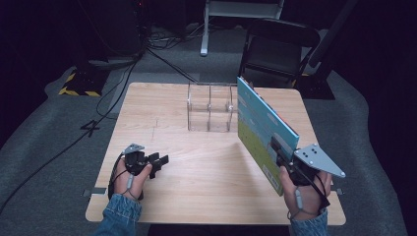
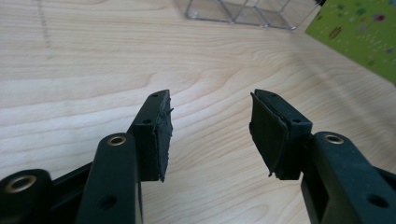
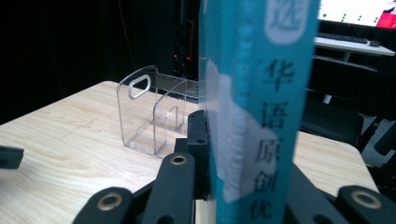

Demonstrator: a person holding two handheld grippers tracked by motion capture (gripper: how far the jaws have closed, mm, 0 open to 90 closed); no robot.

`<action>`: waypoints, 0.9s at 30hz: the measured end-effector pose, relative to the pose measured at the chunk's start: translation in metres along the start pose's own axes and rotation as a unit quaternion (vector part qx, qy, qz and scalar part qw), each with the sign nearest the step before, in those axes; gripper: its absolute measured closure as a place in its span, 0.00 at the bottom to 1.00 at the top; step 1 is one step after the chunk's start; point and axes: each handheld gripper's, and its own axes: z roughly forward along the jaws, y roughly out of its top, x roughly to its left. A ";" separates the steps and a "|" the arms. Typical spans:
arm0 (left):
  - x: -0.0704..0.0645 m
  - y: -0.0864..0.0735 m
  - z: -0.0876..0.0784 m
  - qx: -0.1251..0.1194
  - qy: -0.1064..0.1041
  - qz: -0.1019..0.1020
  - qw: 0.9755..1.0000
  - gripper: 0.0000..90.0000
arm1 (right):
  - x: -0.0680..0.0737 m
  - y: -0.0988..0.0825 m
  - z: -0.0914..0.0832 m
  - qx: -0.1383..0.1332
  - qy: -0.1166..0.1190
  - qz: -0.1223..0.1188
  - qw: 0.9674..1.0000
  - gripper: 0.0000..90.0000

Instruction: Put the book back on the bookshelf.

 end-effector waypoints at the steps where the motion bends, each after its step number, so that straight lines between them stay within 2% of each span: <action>1: 0.002 -0.001 0.001 0.004 0.005 0.001 1.000 0.54 | 0.001 0.002 0.003 -0.003 0.000 0.003 1.000 0.90; 5: 0.007 -0.003 0.005 0.009 0.005 0.000 1.000 0.54 | 0.005 0.010 0.014 -0.014 -0.001 0.020 1.000 0.90; 11: 0.009 -0.002 0.013 0.020 0.002 0.006 1.000 0.54 | 0.010 0.024 0.027 -0.028 -0.004 0.027 0.999 0.90; 14: 0.010 -0.002 0.016 0.025 0.001 0.007 1.000 0.54 | 0.011 0.031 0.033 -0.028 -0.013 0.023 0.999 0.90; 22: 0.008 -0.001 0.021 0.028 -0.005 0.010 1.000 0.54 | 0.005 0.037 0.038 -0.024 -0.018 0.026 0.999 0.91; 27: 0.008 -0.001 0.022 0.030 -0.005 0.011 0.999 0.54 | 0.002 0.038 0.027 -0.021 -0.031 0.019 0.999 0.90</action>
